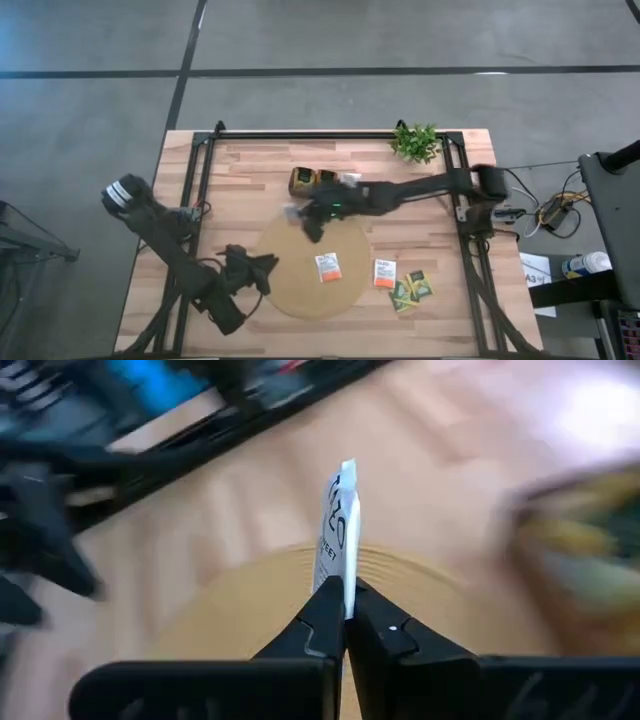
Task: Pick & Place Tea
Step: Put the orange tea bag into the right section of the wooden organizer
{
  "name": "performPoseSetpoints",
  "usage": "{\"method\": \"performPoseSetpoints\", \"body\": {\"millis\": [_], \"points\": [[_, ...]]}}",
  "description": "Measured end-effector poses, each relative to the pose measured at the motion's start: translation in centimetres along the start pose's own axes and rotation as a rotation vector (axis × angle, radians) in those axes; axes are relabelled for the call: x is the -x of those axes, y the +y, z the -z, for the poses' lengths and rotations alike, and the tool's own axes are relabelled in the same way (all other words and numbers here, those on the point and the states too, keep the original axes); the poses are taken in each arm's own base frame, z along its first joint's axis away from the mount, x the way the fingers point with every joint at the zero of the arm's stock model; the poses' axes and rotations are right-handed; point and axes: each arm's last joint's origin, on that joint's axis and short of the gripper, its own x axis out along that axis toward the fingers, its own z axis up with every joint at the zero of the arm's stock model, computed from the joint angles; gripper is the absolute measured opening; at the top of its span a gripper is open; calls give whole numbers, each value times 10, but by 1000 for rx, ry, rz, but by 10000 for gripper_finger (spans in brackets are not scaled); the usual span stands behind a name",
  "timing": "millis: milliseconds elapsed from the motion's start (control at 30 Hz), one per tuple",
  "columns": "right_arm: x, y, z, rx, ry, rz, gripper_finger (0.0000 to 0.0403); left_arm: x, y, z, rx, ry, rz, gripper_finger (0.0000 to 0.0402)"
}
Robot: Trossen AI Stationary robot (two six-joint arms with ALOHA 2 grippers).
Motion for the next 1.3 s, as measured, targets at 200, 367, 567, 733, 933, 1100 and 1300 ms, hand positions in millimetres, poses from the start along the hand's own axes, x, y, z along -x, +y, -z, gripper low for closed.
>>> {"method": "performPoseSetpoints", "body": {"millis": [200, 367, 567, 733, 933, 1100, 1300], "points": [[76, -22, 28, -9, -188, 164, 8, 2, 4, -12, -79, -65, -5, 112], [107, -49, 46, 23, -220, 263, 8, 3, 17, -24, -107, -76, -23, 112], [111, -85, 66, -38, -211, 387, 8, 7, 33, -40, -86, -71, -14, 112], [104, -106, 73, -68, -212, 342, 8, 10, 39, -51, -97, -65, -3, 112], [91, -126, 79, -68, -176, 316, 8, 12, 42, -57, -96, -61, 5, 112], [78, -135, 81, -55, -159, 275, 8, 12, 43, -58, -99, -60, 5, 112], [65, -143, 94, -56, -96, 307, 8, 12, 43, -57, -95, -40, -3, 112]]}}
